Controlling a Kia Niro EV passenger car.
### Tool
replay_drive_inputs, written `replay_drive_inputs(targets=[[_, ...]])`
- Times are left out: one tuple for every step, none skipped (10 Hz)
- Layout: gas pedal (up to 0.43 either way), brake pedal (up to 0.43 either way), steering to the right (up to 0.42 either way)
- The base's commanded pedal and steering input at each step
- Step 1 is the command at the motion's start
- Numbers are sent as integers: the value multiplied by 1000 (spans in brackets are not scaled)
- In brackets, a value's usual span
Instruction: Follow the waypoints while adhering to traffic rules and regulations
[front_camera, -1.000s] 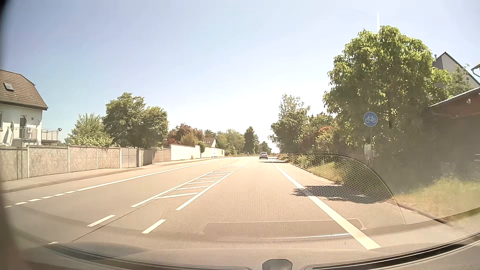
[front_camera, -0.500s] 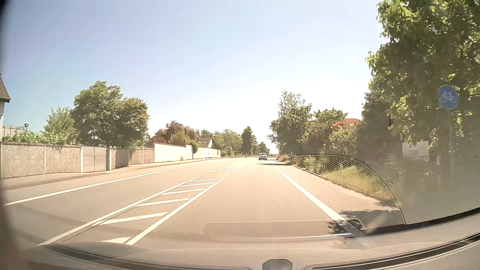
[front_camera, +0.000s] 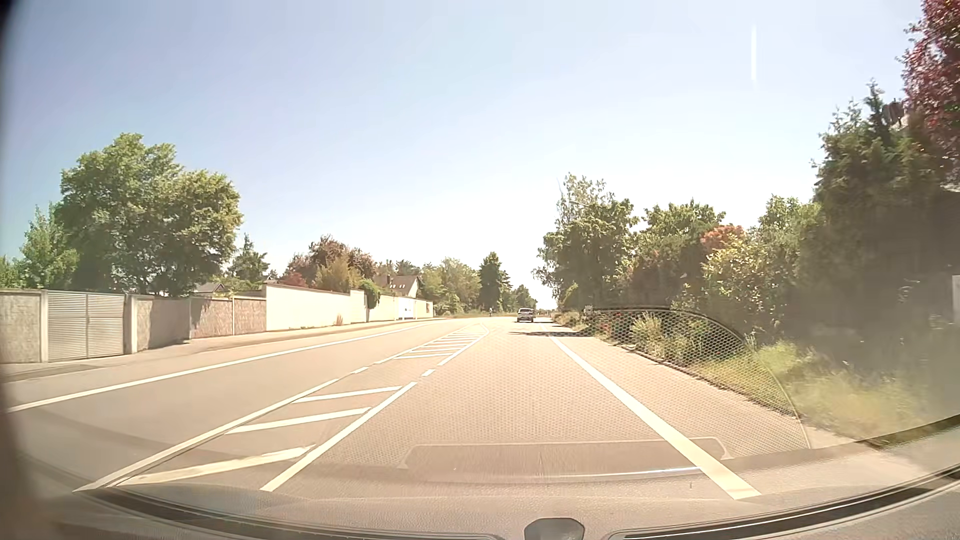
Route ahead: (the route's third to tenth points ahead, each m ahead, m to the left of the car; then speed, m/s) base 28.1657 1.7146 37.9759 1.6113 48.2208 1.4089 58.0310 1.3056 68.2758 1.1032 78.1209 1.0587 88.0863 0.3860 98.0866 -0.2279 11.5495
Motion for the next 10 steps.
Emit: replay_drive_inputs(targets=[[39, 30, 4], [39, 30, 4], [39, 30, 4], [39, 30, 4], [39, 30, 3], [39, 30, 3], [39, 30, 3], [39, 30, 3], [39, 30, 3], [39, 30, 3]])
